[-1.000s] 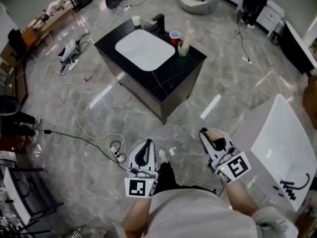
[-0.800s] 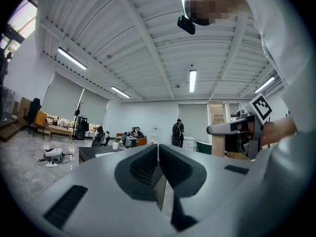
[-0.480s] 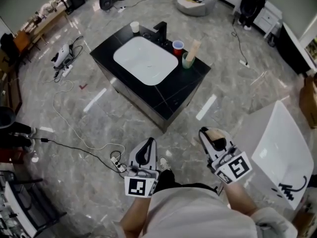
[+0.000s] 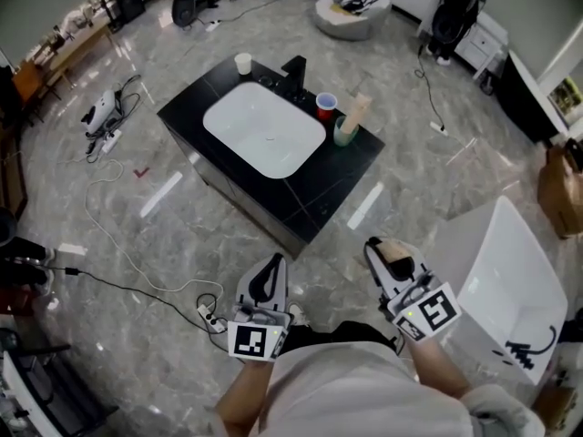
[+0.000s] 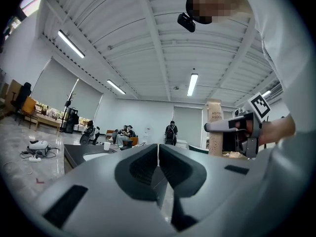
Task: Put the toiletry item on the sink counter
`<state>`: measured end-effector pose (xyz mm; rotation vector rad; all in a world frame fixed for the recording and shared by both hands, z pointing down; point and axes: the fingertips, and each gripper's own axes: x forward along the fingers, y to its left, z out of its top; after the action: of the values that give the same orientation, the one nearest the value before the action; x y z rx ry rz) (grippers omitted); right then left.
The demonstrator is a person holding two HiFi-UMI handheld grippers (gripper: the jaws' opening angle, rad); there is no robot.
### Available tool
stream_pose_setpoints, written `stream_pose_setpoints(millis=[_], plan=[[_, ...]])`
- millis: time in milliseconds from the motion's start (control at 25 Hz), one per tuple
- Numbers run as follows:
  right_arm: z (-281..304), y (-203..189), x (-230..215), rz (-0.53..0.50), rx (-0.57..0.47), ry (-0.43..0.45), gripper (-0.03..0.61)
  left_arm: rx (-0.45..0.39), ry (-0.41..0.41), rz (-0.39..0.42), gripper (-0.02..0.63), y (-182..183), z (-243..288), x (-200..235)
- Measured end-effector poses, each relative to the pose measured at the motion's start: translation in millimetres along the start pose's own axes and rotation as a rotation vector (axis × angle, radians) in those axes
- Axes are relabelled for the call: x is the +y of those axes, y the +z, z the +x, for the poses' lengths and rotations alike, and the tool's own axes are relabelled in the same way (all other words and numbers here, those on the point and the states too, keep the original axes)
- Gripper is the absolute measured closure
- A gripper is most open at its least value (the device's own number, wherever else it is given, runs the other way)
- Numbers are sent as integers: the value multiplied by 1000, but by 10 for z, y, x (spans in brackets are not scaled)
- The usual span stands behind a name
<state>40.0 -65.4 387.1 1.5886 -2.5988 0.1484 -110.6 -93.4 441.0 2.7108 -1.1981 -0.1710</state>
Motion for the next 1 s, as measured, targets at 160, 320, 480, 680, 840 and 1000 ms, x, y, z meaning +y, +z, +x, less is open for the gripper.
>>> stream_pose_setpoints(millis=[160, 320, 480, 680, 840, 1000], plan=[[24, 28, -48, 1, 3, -10, 522, -14, -9, -3, 601, 65, 79, 34], [81, 59, -119, 4, -7, -6, 522, -6, -8, -8, 601, 41, 153, 54], [137, 67, -252, 12, -20, 0, 522, 7, -2, 1, 601, 12, 233, 28], [281, 87, -484, 24, -46, 44, 522, 9, 43, 25, 601, -3, 409, 37], [408, 74, -744, 33, -35, 90, 522, -7, 98, 27, 601, 48, 612, -23], [597, 69, -988, 41, -34, 152, 522, -7, 144, 51, 601, 56, 891, -13]])
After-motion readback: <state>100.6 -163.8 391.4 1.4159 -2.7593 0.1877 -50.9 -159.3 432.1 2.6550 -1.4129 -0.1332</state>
